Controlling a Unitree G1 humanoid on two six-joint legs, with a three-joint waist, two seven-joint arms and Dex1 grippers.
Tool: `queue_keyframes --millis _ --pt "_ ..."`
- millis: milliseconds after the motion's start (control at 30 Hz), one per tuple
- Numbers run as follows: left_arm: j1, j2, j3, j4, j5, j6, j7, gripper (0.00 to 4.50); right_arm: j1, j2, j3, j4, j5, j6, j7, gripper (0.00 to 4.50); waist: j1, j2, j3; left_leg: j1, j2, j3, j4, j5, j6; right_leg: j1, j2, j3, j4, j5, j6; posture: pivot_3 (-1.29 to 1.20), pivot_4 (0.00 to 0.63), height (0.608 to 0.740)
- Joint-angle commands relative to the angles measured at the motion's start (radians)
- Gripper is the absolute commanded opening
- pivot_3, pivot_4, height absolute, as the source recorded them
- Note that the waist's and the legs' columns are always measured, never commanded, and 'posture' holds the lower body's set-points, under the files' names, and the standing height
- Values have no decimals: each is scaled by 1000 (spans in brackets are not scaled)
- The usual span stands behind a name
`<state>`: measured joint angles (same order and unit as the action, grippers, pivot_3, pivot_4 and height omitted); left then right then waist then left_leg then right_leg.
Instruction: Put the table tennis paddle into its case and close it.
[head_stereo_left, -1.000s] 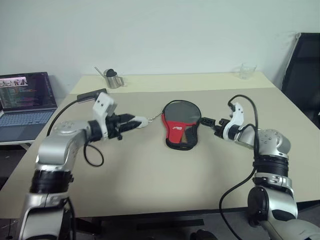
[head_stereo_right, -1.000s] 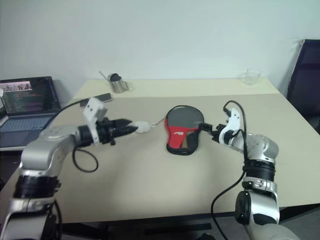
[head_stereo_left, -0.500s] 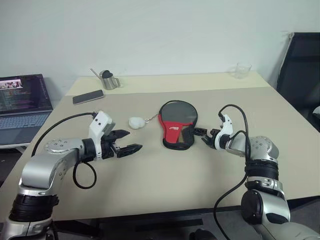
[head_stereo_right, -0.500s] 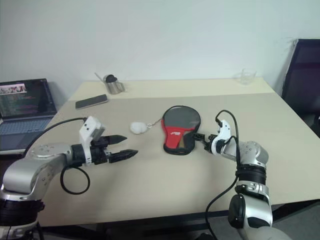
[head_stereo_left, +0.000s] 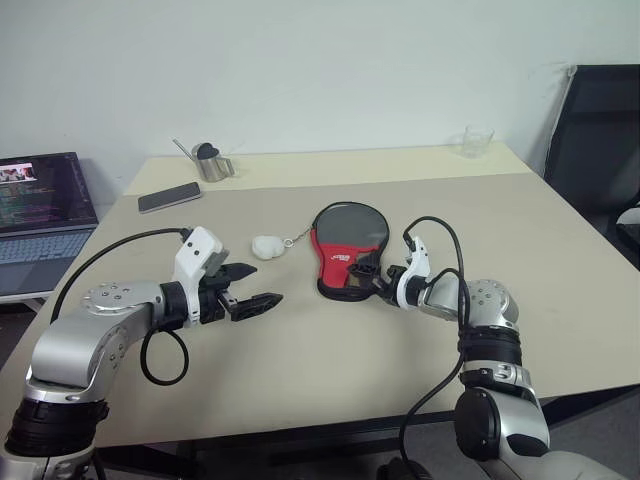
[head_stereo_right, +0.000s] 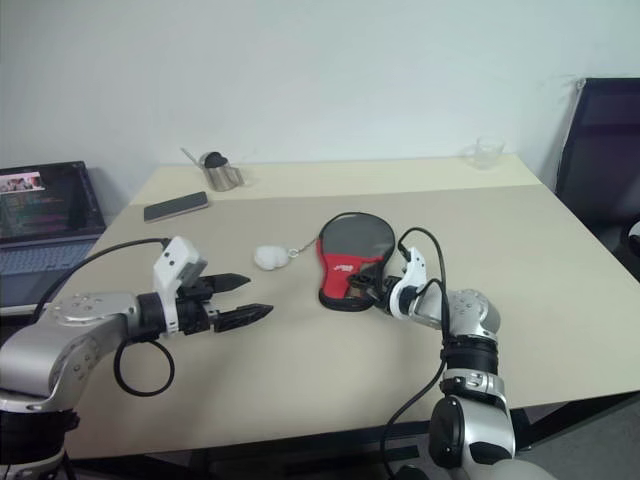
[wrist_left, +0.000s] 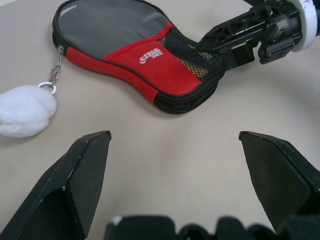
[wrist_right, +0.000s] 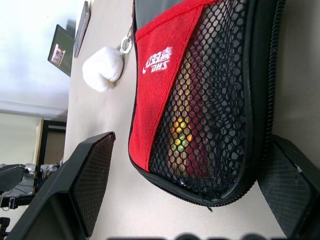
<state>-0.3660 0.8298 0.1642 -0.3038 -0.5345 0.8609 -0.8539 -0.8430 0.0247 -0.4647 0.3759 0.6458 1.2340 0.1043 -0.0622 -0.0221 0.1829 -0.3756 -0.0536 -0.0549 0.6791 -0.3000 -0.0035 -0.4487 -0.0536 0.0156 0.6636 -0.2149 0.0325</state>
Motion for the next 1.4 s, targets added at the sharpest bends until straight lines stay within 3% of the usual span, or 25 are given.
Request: queue_keyframes --millis 33,67,167,533,800,1000,1233,1400 --pt "-2 18 33 -44 -21 3 11 4477 -13 6 22 11 3 -16 0 4500 0 0 0 0 0 0 0 0 0 0 0 0 0 0 0 0 150 740" --pt "-1 18 31 -45 -21 2 13 4477 -12 3 22 13 3 -22 -2 4500 0 0 0 0 0 0 0 0 0 0 0 0 0 0 0 0 150 740" --pt "0 19 26 -45 -23 0 19 4500 -9 2 23 15 4 -29 -12 3923 0 0 0 3 0 0 0 0 0 3 0 0 0 0 0 0 150 740" --pt "-15 15 5 -26 -11 -18 17 4500 6 1 36 18 7 -45 -25 107 4 0 0 3 0 0 0 0 0 4 0 0 -1 0 0 0 150 740" --pt "-40 9 -31 17 5 -50 0 4500 67 -49 80 -107 43 100 7 46 8 0 0 2 0 -1 -1 0 0 4 0 -1 -3 0 0 0 150 740" --pt "-97 0 -94 87 28 -89 -38 4500 242 -212 154 -402 159 366 119 46 26 0 0 -1 0 -3 -1 0 1 4 0 -3 -6 0 0 0 150 740" --pt "-168 -13 -151 164 59 -127 -83 4500 443 -415 301 -613 328 380 246 46 30 0 0 -1 0 -3 -1 -2 4 5 0 -4 -9 -1 1 0 150 740" --pt "-196 -22 -180 196 77 -145 -107 4500 479 -467 350 -671 369 380 308 46 28 0 0 1 0 -3 -1 -3 5 8 0 -4 -12 -1 2 0 150 740"
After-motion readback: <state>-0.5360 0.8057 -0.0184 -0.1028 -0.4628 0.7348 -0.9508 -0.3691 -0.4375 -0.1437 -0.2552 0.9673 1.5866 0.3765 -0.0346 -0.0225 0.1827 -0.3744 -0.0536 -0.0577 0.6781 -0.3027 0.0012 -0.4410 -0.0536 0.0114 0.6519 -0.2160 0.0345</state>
